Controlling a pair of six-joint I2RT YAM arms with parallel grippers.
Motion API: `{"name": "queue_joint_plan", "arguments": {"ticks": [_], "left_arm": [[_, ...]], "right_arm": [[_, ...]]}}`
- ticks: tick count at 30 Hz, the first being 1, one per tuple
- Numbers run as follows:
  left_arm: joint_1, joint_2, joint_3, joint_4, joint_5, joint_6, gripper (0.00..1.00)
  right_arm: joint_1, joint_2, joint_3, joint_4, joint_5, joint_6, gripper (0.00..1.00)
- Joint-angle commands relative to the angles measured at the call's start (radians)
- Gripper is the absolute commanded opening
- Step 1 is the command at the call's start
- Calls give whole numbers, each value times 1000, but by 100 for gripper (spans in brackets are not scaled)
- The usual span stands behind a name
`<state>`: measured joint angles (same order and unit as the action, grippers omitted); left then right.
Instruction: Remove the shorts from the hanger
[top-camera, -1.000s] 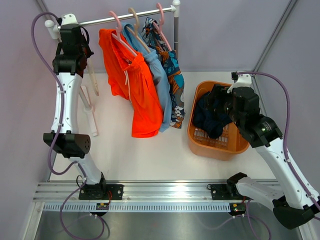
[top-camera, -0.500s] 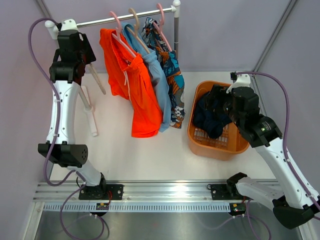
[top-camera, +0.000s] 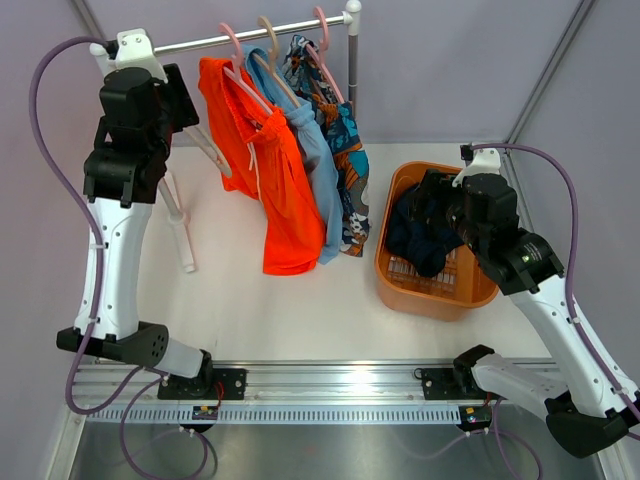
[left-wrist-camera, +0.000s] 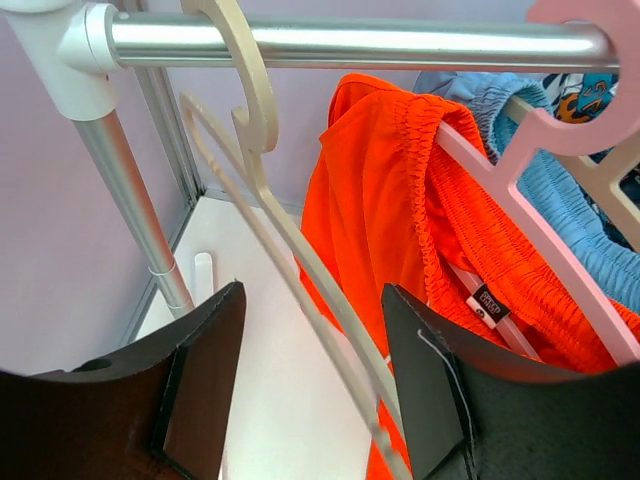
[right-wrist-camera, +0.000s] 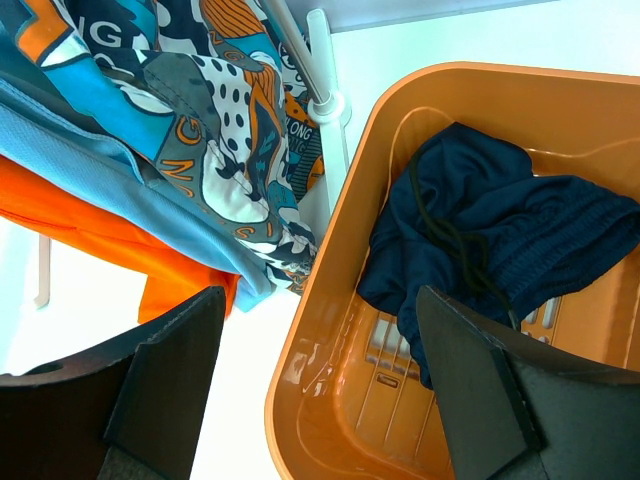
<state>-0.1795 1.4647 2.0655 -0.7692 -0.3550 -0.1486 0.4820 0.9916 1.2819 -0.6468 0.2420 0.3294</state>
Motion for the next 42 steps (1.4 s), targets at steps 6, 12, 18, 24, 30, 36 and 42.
{"name": "queue_joint_plan", "arguments": {"ticks": [6, 12, 18, 24, 30, 36, 42], "left_arm": [[-161, -24, 18, 73, -52, 30, 61], [-250, 77, 87, 106, -84, 21, 64], [-258, 170, 76, 231, -162, -37, 65], [-259, 265, 97, 315, -239, -68, 65], [-259, 345, 134, 378, -260, -39, 65], [-259, 382, 136, 410, -317, -25, 65], [-259, 416, 157, 450, -366, 23, 66]], "right_arm": [[-5, -4, 0, 39, -17, 11, 85], [-5, -13, -3, 29, -10, 13, 85], [-5, -24, 4, 6, 3, 5, 85], [-5, -50, -3, -13, 31, -12, 86], [-5, -68, -7, -25, 52, -27, 86], [-3, -68, -18, -24, 60, -36, 87], [-5, -70, -30, -19, 56, -43, 88]]}}
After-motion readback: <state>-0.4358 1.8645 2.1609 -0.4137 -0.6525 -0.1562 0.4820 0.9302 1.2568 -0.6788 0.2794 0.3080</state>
